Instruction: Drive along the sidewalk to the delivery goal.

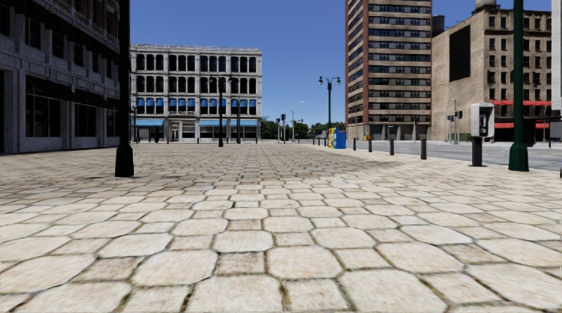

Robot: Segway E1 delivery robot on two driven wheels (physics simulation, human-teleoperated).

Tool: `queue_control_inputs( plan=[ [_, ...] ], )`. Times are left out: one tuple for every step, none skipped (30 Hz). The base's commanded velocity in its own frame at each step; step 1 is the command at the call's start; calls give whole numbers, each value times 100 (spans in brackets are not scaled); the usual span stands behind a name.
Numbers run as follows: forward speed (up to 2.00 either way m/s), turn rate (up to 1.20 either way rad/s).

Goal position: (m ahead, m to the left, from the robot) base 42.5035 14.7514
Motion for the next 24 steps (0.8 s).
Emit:
queue_control_inputs(
  plan=[
    [200, -81],
    [200, -105],
    [200, -112],
    [200, -60],
    [200, -60],
    [200, -4],
    [200, 0],
    [200, 0],
    [200, 0],
    [200, 0],
    [200, 0],
    [200, 0],
    [200, 0],
    [200, 0],
    [200, 0],
    [200, 0],
    [200, 0],
    [200, 23],
    [200, 94],
    [200, 120],
    [200, 120],
    [200, 120],
    [200, 39],
    [200, 0]
  ],
)
